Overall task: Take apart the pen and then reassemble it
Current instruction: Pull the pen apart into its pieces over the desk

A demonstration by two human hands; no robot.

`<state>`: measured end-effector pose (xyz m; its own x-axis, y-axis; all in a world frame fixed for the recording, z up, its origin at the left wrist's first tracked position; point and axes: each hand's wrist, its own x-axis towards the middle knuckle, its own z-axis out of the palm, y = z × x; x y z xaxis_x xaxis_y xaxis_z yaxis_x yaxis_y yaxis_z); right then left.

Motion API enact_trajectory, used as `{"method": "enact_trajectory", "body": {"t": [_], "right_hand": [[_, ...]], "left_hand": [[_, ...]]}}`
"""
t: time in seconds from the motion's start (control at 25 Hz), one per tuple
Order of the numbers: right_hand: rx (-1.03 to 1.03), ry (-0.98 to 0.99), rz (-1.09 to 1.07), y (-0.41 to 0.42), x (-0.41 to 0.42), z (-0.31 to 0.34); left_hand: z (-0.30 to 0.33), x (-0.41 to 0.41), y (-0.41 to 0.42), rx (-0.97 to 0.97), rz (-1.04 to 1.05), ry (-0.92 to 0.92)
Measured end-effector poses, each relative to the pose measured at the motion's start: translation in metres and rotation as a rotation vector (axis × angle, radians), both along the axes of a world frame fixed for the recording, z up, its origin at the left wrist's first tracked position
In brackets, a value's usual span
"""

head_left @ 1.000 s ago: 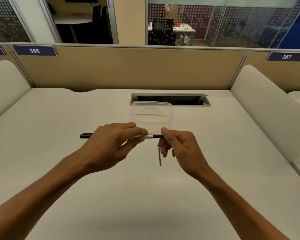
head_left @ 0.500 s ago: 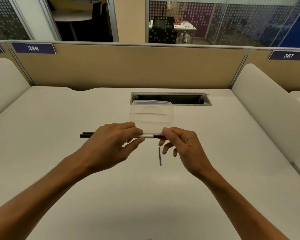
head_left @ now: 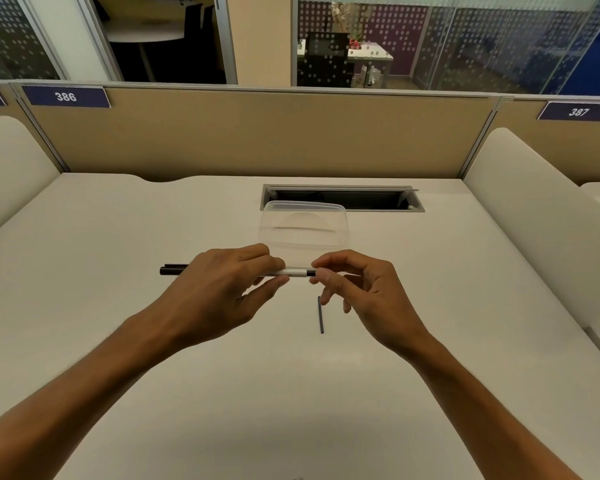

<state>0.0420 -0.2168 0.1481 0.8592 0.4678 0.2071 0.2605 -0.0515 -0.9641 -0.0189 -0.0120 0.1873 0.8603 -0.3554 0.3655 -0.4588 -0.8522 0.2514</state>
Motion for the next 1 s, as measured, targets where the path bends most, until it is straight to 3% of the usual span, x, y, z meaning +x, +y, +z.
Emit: {"method": "enact_trajectory", "body": {"t": [0.2,0.64,1.0], "right_hand": [[-0.054,-0.034,-0.092,0.004,0.003,-0.003],[-0.013,-0.013,0.019,-0.004,0.012,0.01],[-0.105,-0.007,0.023,0.001,0.013,0.006]], "left_hand": [[-0.002,0.001,-0.001,0.008,-0.003,-0.009],[-0.002,0.007,0.003,0.003,0.001,-0.033],[-0.003,0.007,0.005,0.031,0.005,-0.062]]}}
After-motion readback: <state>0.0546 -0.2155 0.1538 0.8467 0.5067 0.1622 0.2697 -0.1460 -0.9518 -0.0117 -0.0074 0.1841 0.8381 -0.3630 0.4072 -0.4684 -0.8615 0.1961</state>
